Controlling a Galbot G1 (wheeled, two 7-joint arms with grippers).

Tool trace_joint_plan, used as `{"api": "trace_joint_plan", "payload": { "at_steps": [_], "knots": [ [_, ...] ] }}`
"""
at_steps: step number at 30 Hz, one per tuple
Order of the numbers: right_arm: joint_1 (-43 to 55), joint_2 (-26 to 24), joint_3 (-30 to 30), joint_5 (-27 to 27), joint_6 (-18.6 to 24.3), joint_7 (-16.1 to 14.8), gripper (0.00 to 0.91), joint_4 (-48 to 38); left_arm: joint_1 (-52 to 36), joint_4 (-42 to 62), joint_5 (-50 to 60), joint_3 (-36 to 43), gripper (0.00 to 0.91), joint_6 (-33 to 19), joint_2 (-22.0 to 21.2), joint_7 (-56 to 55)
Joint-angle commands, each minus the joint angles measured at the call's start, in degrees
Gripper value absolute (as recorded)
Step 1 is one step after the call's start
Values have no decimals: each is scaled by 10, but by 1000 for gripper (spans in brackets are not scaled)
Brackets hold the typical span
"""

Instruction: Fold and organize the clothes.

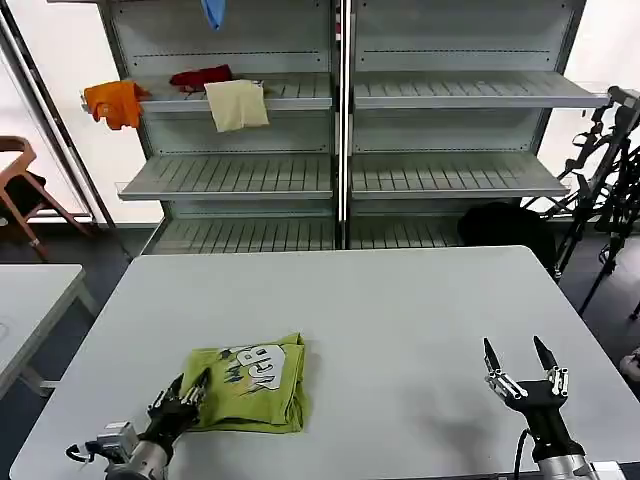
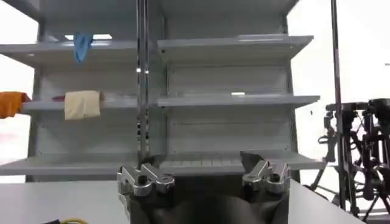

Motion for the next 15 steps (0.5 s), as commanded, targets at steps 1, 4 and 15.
{"api": "trace_joint_plan", "payload": {
  "at_steps": [1,4,15],
  "knots": [
    [4,1,-2,0,-1,0,907,0,3,1,-4,5,0,-11,-2,3],
    [8,1,-4,-1,-2,0,907,-1,4,-7,-1,6,0,-24,-1,3],
    [12,1,-6,-3,-5,0,907,0,-4,-44,-13,-39,0,-54,42,-11]
  ]
}}
